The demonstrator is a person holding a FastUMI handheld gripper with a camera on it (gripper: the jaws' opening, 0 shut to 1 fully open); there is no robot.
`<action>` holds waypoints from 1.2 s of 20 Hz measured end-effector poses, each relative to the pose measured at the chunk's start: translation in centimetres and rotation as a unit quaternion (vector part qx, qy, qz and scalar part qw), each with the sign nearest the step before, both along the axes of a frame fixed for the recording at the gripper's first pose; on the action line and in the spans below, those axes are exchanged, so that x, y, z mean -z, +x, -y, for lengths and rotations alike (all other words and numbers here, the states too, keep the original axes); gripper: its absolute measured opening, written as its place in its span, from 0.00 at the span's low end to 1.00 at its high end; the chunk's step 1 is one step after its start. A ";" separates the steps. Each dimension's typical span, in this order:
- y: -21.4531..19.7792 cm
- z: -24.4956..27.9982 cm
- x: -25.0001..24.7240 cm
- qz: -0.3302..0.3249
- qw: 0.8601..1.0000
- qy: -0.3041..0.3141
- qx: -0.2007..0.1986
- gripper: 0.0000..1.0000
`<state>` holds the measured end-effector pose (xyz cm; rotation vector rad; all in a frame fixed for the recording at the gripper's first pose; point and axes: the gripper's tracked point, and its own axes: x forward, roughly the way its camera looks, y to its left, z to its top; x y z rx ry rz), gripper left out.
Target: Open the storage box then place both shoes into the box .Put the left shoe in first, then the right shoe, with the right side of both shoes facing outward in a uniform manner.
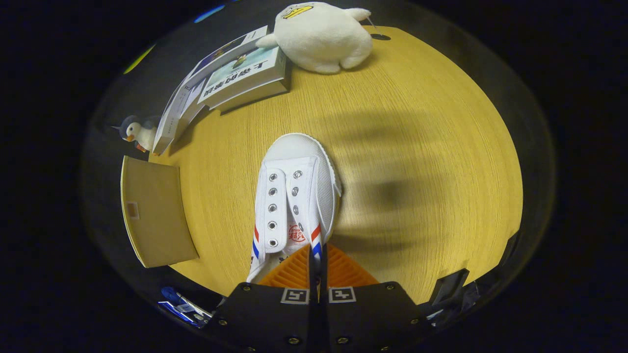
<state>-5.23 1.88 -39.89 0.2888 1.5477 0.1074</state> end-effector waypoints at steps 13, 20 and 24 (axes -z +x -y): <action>2.0 -5.5 -7.6 0.057 0.997 0.047 -0.024 0.00; 3.4 -10.1 -11.4 0.088 0.992 0.060 -0.062 0.00; 4.1 -13.4 -13.3 0.102 0.988 0.067 -0.095 0.00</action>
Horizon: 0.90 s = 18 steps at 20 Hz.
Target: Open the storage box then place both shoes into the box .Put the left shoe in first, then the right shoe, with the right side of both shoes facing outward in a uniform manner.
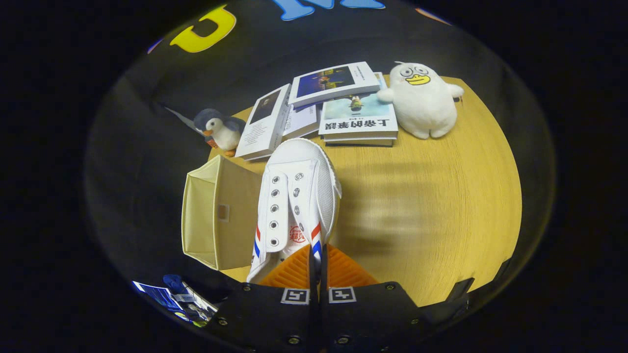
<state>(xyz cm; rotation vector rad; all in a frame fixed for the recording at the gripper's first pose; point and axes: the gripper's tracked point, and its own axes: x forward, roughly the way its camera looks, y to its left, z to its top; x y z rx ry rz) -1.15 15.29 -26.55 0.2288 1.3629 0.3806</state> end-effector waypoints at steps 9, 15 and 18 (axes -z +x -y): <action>0.3 -9.2 -2.5 0.019 0.996 0.017 -0.087 0.00; 0.4 -16.2 -3.9 0.031 0.987 0.039 -0.151 0.00; 0.4 -19.4 -4.0 0.032 0.982 0.044 -0.178 0.00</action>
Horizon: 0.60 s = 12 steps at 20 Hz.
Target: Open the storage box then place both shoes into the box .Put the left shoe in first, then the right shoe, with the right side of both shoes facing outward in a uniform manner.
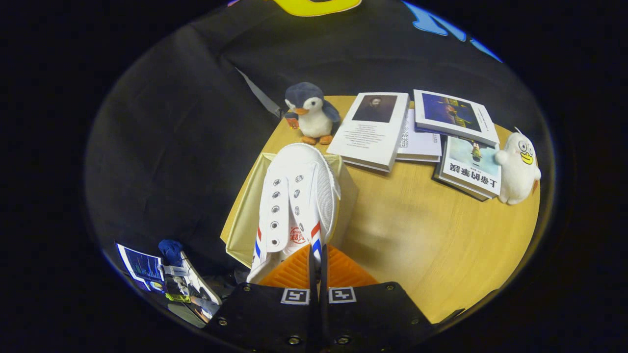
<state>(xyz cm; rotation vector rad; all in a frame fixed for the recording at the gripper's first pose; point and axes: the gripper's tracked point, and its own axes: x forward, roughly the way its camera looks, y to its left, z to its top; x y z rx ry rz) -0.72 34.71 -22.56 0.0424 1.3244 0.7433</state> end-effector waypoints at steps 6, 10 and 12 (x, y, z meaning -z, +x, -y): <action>-0.9 -5.2 1.0 -0.010 0.999 -0.005 -0.044 0.00; -1.4 -7.8 2.7 -0.023 0.998 -0.017 -0.058 0.00; -1.4 -8.6 3.6 -0.020 0.997 -0.029 -0.064 0.00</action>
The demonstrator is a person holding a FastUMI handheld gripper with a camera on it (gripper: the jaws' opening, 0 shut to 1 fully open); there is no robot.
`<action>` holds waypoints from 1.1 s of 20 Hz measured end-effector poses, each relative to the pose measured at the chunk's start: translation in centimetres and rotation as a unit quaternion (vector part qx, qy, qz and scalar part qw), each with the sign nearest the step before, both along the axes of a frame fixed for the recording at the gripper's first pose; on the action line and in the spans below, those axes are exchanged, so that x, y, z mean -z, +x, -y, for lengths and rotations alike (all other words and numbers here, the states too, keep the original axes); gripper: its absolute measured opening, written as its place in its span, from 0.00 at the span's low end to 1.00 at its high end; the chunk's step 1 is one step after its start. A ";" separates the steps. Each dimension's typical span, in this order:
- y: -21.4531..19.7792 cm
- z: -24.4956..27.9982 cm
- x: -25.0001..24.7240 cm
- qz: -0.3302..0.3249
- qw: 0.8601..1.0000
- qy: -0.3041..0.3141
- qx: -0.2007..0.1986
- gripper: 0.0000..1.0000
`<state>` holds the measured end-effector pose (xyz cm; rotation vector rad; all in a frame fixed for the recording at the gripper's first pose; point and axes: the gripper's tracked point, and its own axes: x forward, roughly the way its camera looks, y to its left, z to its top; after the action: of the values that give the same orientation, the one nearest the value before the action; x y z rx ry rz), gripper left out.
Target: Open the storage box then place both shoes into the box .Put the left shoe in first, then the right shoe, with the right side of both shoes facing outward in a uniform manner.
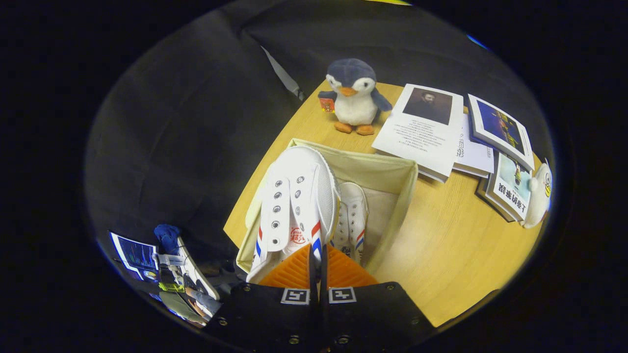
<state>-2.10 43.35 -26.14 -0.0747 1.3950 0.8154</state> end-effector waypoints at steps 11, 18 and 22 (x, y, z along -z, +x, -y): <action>1.6 0.1 -2.6 0.062 0.997 0.055 0.007 0.97; 4.7 6.4 -7.8 0.156 0.982 0.086 0.069 0.97; 6.6 12.0 -11.9 0.244 0.956 0.102 0.129 0.97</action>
<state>4.53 31.31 -14.21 0.0631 0.8284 0.6616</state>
